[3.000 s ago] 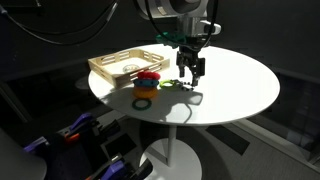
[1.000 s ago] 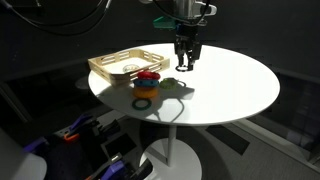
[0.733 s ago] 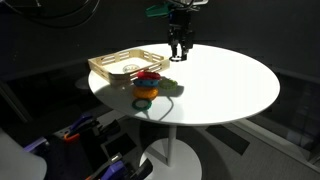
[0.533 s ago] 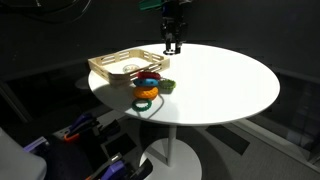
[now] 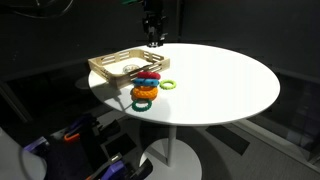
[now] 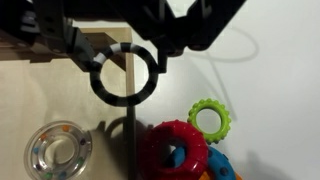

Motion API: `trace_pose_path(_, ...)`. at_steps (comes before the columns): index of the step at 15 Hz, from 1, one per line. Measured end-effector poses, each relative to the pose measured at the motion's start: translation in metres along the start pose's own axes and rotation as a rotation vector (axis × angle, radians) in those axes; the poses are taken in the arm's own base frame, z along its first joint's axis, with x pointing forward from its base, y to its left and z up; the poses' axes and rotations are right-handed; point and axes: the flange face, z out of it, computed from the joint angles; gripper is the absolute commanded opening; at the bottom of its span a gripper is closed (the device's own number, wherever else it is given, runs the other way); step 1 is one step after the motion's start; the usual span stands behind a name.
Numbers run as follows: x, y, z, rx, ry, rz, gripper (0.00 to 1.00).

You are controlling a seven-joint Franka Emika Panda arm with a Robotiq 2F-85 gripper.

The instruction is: Pick up the black and white ring from the table and put it in the tray

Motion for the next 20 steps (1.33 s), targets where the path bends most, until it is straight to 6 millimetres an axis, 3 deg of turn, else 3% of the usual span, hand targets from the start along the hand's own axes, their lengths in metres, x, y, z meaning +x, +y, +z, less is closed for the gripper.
trace_pose_path(6,-0.022,-0.046,0.009,-0.005,-0.019,-0.111,0.41)
trace_pose_path(12,-0.048,-0.068,0.05,-0.032,-0.101,-0.183,0.41)
trace_pose_path(13,-0.051,-0.07,0.056,-0.036,-0.114,-0.19,0.75)
trace_pose_path(14,-0.053,-0.072,0.062,-0.04,-0.125,-0.195,0.91)
trace_pose_path(16,-0.055,-0.074,0.069,-0.044,-0.139,-0.203,1.0)
trace_pose_path(20,-0.054,-0.07,0.071,-0.044,-0.143,-0.2,1.0)
